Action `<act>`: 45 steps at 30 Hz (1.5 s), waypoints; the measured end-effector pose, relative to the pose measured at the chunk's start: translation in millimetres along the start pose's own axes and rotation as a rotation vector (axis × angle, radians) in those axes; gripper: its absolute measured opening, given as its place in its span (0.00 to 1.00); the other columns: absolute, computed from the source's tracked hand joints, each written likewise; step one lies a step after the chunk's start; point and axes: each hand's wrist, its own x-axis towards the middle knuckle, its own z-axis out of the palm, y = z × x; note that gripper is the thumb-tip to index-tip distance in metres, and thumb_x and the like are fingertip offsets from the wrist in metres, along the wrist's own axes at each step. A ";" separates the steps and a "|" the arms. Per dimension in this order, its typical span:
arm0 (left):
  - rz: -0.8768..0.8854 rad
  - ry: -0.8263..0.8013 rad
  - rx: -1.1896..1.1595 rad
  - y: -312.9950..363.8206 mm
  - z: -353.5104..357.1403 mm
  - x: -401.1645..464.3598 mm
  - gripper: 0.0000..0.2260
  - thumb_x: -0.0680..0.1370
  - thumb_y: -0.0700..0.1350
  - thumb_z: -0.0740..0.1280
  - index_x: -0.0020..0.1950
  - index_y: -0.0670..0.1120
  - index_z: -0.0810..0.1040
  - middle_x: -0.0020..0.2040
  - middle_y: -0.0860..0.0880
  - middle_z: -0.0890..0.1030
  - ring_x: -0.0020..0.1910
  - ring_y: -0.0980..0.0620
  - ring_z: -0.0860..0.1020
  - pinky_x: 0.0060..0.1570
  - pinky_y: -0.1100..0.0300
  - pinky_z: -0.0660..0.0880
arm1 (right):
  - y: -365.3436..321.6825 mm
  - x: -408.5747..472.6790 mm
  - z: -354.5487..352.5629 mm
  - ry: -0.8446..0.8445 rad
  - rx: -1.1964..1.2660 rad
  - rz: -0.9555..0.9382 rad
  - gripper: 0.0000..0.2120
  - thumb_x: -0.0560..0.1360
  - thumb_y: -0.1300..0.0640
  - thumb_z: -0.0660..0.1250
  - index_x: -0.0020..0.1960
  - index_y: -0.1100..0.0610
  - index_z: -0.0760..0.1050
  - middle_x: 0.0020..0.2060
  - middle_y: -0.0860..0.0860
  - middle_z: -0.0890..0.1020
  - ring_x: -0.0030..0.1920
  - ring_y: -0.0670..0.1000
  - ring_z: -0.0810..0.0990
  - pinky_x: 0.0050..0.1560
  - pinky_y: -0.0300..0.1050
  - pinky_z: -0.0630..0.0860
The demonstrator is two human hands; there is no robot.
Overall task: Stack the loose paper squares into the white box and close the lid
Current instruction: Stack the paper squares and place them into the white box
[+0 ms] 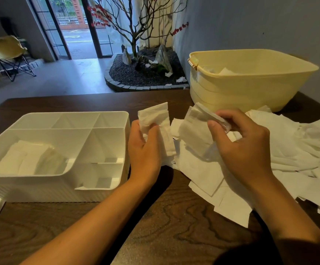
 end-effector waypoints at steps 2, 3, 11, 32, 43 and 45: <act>0.000 -0.011 -0.014 0.1 0.4 1.9 0.05 0.82 0.40 0.63 0.57 0.41 0.76 0.46 0.53 0.79 0.43 0.64 0.76 0.41 0.72 0.72 | -9.3 4.0 -2.5 -0.080 0.294 0.141 0.03 0.77 0.57 0.71 0.50 0.50 0.79 0.38 0.40 0.81 0.40 0.41 0.79 0.39 0.31 0.75; -0.010 -0.018 -0.024 -0.6 0.3 2.8 0.05 0.82 0.40 0.63 0.57 0.41 0.76 0.46 0.52 0.79 0.43 0.63 0.77 0.41 0.71 0.73 | -12.8 6.6 -4.4 -0.130 0.438 0.227 0.05 0.78 0.59 0.70 0.49 0.50 0.78 0.36 0.42 0.82 0.38 0.41 0.80 0.38 0.34 0.76; -0.096 -0.060 -0.066 -4.0 1.3 3.4 0.06 0.83 0.42 0.63 0.51 0.48 0.79 0.41 0.58 0.82 0.41 0.63 0.78 0.39 0.69 0.73 | -7.8 4.4 -1.9 -0.350 0.454 0.421 0.06 0.80 0.57 0.66 0.51 0.45 0.78 0.40 0.63 0.79 0.27 0.53 0.77 0.26 0.40 0.74; -0.223 -0.214 -0.164 4.6 -0.2 0.7 0.07 0.82 0.41 0.62 0.49 0.41 0.79 0.40 0.46 0.81 0.40 0.52 0.77 0.40 0.56 0.73 | -13.0 8.2 -0.9 -0.510 0.945 0.644 0.07 0.72 0.57 0.68 0.47 0.48 0.81 0.40 0.53 0.85 0.39 0.49 0.83 0.39 0.41 0.80; -0.303 -0.399 -0.053 2.8 4.9 -4.1 0.11 0.83 0.46 0.62 0.52 0.43 0.82 0.46 0.43 0.84 0.41 0.52 0.81 0.38 0.62 0.74 | 4.2 5.4 13.9 -0.332 0.578 0.789 0.07 0.80 0.54 0.66 0.55 0.47 0.80 0.52 0.49 0.85 0.56 0.51 0.82 0.56 0.52 0.81; -0.318 -0.351 -0.078 -1.7 4.6 -2.0 0.11 0.82 0.45 0.62 0.50 0.39 0.80 0.48 0.36 0.81 0.43 0.49 0.78 0.42 0.54 0.72 | 2.1 9.7 9.6 -0.333 0.985 0.919 0.09 0.78 0.58 0.66 0.57 0.53 0.80 0.49 0.51 0.86 0.52 0.50 0.83 0.56 0.50 0.80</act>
